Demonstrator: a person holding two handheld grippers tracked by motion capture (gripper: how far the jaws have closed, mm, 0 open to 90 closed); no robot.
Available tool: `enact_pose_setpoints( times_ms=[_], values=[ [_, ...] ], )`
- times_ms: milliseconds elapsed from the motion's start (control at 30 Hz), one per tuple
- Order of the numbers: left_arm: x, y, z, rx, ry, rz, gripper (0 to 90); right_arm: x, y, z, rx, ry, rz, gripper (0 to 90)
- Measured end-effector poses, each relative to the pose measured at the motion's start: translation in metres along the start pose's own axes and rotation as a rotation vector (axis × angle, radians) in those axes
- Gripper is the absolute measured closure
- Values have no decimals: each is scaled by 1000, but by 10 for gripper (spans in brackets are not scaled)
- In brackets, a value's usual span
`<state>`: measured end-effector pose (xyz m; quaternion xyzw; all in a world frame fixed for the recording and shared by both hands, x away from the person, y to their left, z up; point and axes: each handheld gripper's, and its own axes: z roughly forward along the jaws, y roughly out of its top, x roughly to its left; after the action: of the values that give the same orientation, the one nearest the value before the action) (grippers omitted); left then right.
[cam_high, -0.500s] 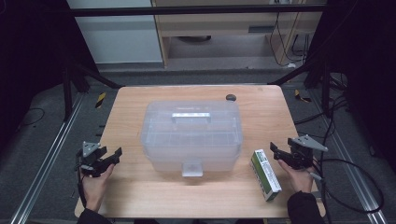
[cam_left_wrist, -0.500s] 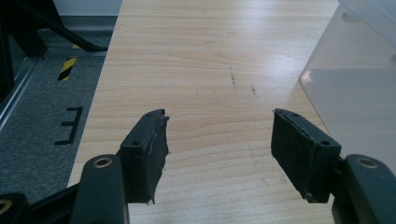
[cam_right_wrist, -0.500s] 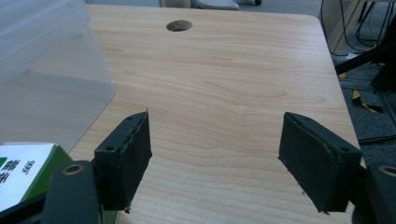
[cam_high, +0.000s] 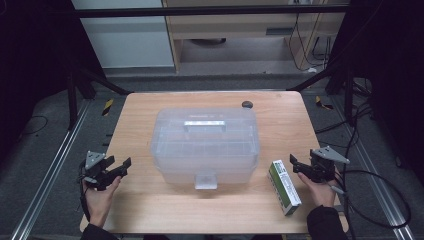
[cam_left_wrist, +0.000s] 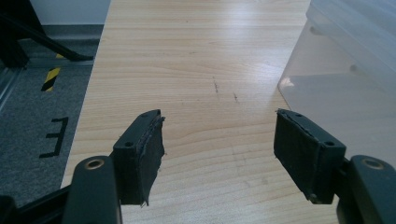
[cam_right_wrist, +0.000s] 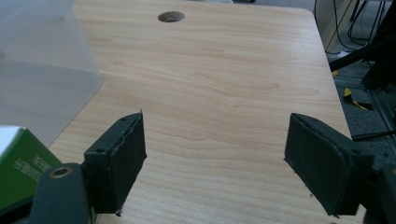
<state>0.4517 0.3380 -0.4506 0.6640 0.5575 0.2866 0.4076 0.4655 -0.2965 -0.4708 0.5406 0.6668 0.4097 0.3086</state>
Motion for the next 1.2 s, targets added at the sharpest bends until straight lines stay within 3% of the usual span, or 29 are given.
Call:
enact_pose_setpoints(
  times_ms=[100, 267, 833, 1200],
  values=[
    [0, 1, -1, -2, -11, -7, 320, 0, -2, 2, 13, -4, -9, 205],
    [-3, 9, -6, -7, -42, 16, 319, -1, -5, 4, 27, -15, -17, 204],
    [-16, 42, -23, -54, -78, 89, 322, -2, -5, 4, 19, -38, -32, 201],
    [-28, 60, -20, -69, -89, 142, 325, -3, -6, 4, 35, -54, -51, 196]
  ],
)
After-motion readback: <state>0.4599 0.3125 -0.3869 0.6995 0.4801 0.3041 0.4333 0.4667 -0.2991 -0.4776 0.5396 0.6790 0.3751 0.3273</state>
